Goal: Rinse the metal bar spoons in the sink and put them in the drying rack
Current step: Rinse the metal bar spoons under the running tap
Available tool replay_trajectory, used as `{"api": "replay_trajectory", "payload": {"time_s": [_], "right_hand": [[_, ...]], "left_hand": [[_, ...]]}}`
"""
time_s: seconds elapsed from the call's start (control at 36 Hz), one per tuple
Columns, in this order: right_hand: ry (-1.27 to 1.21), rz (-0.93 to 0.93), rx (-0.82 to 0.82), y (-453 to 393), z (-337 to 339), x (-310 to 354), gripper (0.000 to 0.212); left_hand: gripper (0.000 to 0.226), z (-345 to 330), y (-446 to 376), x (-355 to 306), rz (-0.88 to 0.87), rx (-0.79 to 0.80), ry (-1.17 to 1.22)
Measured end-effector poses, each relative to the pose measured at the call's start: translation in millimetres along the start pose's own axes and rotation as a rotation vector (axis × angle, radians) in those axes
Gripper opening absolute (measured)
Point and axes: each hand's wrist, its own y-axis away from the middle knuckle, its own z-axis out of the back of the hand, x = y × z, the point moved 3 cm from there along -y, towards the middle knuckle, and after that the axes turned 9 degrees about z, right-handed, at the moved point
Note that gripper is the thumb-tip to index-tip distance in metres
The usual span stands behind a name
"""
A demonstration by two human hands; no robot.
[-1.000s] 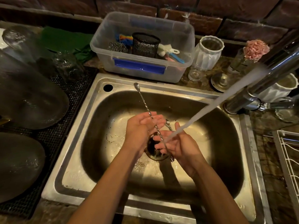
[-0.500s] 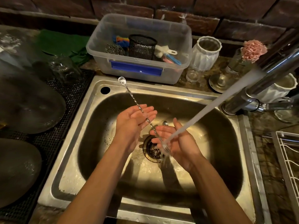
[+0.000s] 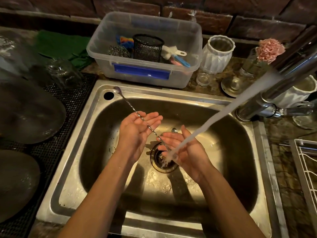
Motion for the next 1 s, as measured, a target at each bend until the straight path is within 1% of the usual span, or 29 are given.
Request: {"api": "replay_trajectory", "payload": {"time_s": [0.17, 0.33, 0.47, 0.64, 0.69, 1.0], "right_hand": [[-0.013, -0.031, -0.02, 7, -2, 3, 0.06], [-0.01, -0.026, 0.007, 14, 5, 2, 0.058], [0.059, 0.007, -0.004, 17, 15, -2, 0.062], [-0.004, 0.044, 0.01, 29, 27, -5, 0.062], [0.009, 0.032, 0.008, 32, 32, -6, 0.056], [-0.023, -0.05, -0.037, 50, 47, -9, 0.055]], "left_hand": [[0.038, 1, -1, 5, 0.019, -0.014, 0.025], [0.037, -1, -1, 13, 0.056, -0.028, 0.042], [0.04, -5, 3, 24, 0.092, -0.043, 0.075], [0.04, -8, 10, 39, 0.134, -0.061, 0.099], [0.041, -9, 13, 44, 0.152, -0.06, 0.1], [0.038, -11, 22, 66, 0.199, -0.041, 0.04]]}}
